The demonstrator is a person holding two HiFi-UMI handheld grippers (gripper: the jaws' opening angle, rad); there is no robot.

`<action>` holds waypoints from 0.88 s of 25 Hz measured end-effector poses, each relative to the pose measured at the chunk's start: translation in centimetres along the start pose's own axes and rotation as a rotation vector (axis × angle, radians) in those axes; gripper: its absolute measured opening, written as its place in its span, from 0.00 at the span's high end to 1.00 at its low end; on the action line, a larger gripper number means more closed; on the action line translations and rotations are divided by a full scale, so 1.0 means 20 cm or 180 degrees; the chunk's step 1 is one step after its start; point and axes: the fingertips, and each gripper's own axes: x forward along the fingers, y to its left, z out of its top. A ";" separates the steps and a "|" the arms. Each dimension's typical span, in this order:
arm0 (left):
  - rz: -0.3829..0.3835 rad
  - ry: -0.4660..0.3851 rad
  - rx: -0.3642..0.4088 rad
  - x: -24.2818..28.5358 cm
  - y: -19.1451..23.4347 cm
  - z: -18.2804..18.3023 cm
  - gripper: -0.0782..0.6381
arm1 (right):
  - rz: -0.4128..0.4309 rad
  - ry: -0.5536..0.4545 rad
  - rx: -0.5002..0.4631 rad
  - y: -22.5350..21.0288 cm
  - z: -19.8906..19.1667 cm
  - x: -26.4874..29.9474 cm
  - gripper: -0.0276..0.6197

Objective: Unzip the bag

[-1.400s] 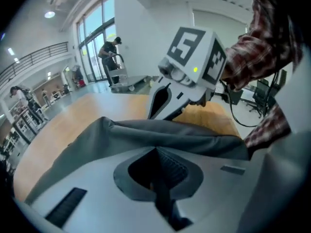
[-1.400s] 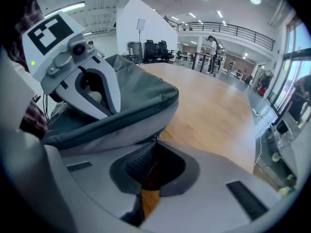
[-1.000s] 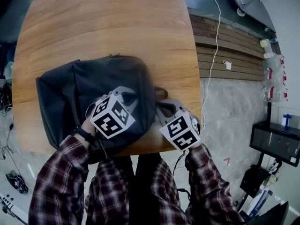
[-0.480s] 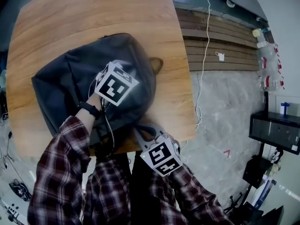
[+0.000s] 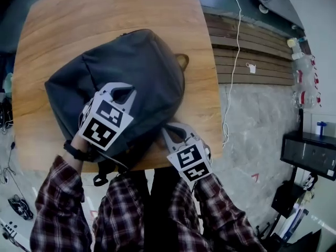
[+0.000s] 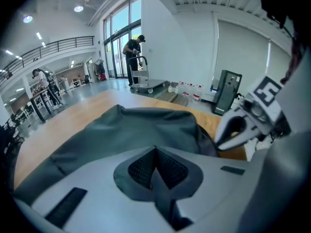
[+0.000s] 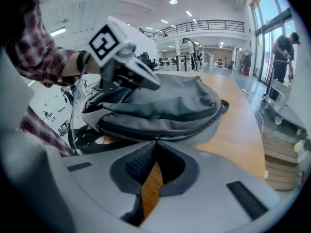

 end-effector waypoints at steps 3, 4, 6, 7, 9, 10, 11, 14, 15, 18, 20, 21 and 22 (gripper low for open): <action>-0.0076 0.0181 -0.0104 -0.18 -0.12 -0.18 0.88 | -0.0080 0.0003 -0.0063 -0.09 0.04 0.02 0.93; -0.0083 0.0261 -0.0117 -0.22 -0.16 -0.24 0.88 | -0.0098 0.0001 -0.0069 -0.13 0.06 0.04 0.93; -0.0035 0.0381 -0.0104 -0.25 -0.22 -0.34 0.88 | -0.0108 -0.0001 -0.0074 -0.19 0.09 0.06 0.93; 0.0030 0.0381 -0.0088 -0.24 -0.23 -0.37 0.88 | -0.0106 0.0002 -0.0087 -0.21 0.11 0.08 0.93; 0.0155 0.0333 -0.0075 -0.22 -0.22 -0.39 0.88 | -0.0120 0.0021 -0.0134 -0.24 0.14 0.10 0.93; 0.0180 0.0326 -0.0094 -0.20 -0.21 -0.40 0.88 | -0.0144 0.0034 -0.0148 -0.25 0.15 0.11 0.93; 0.0182 0.0320 -0.0133 -0.18 -0.20 -0.40 0.88 | -0.0176 0.0044 -0.0140 -0.26 0.16 0.11 0.93; 0.0181 0.0240 -0.0295 -0.14 -0.17 -0.40 0.88 | -0.0242 0.0049 0.0005 -0.26 0.15 0.11 0.93; 0.0201 0.0212 -0.0340 -0.13 -0.15 -0.40 0.88 | -0.0245 0.0039 0.0073 -0.25 0.15 0.11 0.93; 0.0297 0.0179 -0.0395 -0.13 -0.14 -0.40 0.88 | -0.0191 0.0005 0.0216 -0.16 0.14 0.10 0.93; 0.0344 0.0189 -0.0424 -0.13 -0.14 -0.40 0.88 | -0.0037 0.0016 0.0183 -0.02 0.14 0.10 0.93; 0.0352 0.0190 -0.0444 -0.13 -0.14 -0.40 0.88 | 0.0070 0.0025 0.0141 0.07 0.14 0.11 0.93; 0.0354 0.0189 -0.0460 -0.12 -0.14 -0.40 0.88 | 0.0172 0.0025 0.0104 0.16 0.13 0.13 0.93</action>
